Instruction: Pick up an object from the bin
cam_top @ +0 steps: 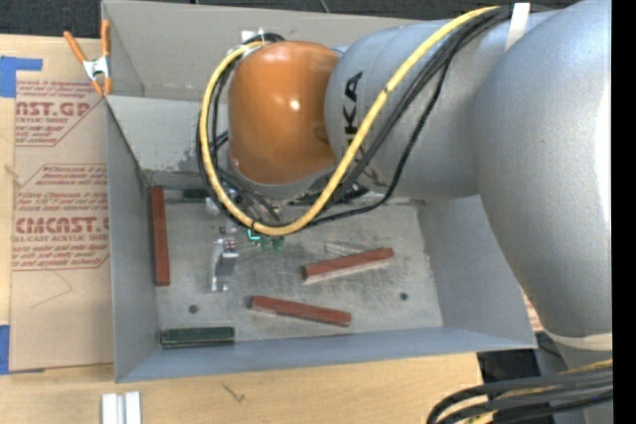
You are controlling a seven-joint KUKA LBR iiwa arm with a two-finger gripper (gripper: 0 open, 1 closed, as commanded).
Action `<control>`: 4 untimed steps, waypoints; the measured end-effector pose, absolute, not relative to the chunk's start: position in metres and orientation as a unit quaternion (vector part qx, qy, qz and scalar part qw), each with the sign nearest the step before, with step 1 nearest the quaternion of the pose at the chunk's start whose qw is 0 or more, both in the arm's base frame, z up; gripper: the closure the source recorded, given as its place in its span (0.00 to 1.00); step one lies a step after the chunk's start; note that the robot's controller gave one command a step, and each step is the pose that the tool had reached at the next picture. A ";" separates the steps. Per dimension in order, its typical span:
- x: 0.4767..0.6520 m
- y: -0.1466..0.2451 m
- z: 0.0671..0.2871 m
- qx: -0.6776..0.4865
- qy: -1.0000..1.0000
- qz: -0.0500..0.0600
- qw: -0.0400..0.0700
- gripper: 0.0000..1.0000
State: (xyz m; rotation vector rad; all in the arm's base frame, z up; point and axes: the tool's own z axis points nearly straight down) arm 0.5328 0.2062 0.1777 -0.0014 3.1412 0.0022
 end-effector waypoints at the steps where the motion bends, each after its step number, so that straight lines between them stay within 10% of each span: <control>1: 0.515 0.164 0.145 -0.023 1.000 0.001 0.002 0.00; 2: 0.501 0.162 0.086 -0.102 0.995 0.000 0.002 0.00; 3: 0.540 0.097 0.083 -0.109 0.994 0.000 0.001 1.00; 4: 0.540 0.097 0.083 -0.109 0.994 0.001 0.001 1.00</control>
Offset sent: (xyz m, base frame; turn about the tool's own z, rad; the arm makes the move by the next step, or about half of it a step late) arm -0.0376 -0.0386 -0.1069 -0.2236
